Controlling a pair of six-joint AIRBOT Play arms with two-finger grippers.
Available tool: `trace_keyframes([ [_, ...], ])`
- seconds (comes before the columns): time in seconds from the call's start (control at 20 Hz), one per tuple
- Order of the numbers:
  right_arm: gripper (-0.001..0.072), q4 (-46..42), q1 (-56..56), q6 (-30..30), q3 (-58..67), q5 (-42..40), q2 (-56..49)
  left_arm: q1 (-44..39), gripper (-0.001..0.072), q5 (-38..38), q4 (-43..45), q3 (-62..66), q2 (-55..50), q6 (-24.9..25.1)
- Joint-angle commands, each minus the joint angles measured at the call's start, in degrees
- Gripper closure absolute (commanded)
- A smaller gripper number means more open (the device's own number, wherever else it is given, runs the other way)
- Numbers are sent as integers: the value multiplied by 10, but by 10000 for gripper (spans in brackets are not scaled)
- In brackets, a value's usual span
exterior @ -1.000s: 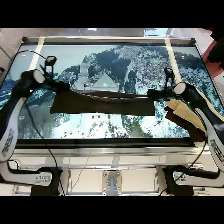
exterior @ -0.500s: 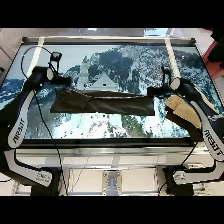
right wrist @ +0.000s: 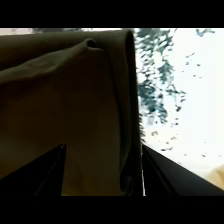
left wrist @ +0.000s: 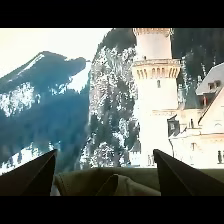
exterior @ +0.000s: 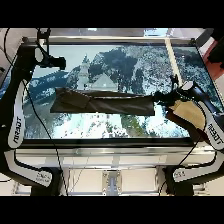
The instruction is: Fold the shirts.
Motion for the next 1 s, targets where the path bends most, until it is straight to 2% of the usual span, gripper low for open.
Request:
trace_keyframes([
  [0.0,156,105,-13,-72,-9,-1,-36,0,7,-5,-39,11,1,-3],
  [0.3,156,109,-13,-84,-8,-22,-52,0,8,-6,-77,11,1,-3],
  [0.5,158,98,-26,-97,32,51,-45,0,8,-6,-77,11,1,-3],
  [0.75,158,32,-51,-48,49,66,-23,0,7,-7,-76,11,1,-3],
  [0.95,158,33,-39,-26,9,11,-24,0,8,-7,-79,11,1,-3],
])
